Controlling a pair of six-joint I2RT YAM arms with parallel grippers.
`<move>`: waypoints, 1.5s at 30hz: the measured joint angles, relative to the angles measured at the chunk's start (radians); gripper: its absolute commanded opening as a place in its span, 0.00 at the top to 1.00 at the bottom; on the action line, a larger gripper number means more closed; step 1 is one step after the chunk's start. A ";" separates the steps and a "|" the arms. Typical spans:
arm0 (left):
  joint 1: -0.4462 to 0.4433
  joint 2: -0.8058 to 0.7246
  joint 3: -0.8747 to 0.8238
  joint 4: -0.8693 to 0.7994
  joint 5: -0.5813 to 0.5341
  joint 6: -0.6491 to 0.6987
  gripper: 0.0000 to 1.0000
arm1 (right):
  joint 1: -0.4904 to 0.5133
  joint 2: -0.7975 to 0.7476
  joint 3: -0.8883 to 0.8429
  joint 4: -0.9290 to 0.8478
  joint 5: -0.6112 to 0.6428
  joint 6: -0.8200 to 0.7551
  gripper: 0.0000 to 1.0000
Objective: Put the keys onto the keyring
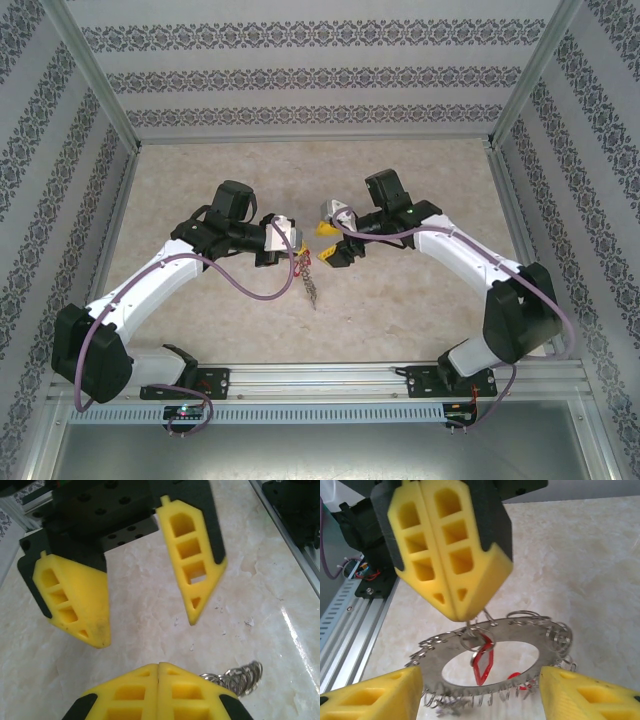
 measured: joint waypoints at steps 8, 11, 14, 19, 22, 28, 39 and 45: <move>0.000 0.000 0.000 0.010 0.045 -0.021 1.00 | 0.004 -0.055 -0.089 0.105 0.101 0.076 0.35; 0.000 -0.001 0.000 0.010 0.069 -0.018 1.00 | -0.026 -0.051 -0.066 0.076 0.103 -0.013 0.35; 0.000 -0.002 0.002 0.002 0.090 -0.010 1.00 | -0.034 -0.025 -0.002 0.028 0.098 -0.120 0.35; -0.001 -0.002 0.005 -0.013 0.112 0.006 1.00 | -0.030 0.055 0.139 -0.099 0.056 -0.340 0.33; -0.006 -0.002 0.010 -0.021 0.121 0.011 1.00 | -0.010 0.093 0.183 -0.168 0.052 -0.452 0.33; -0.008 -0.003 0.025 -0.042 0.137 0.027 1.00 | 0.042 0.171 0.245 -0.304 0.073 -0.605 0.40; -0.008 -0.018 0.030 -0.079 0.151 0.038 1.00 | 0.056 0.229 0.309 -0.450 0.125 -0.708 0.98; -0.008 -0.037 0.030 -0.079 0.130 0.030 0.78 | 0.058 0.212 0.285 -0.439 0.136 -0.687 1.00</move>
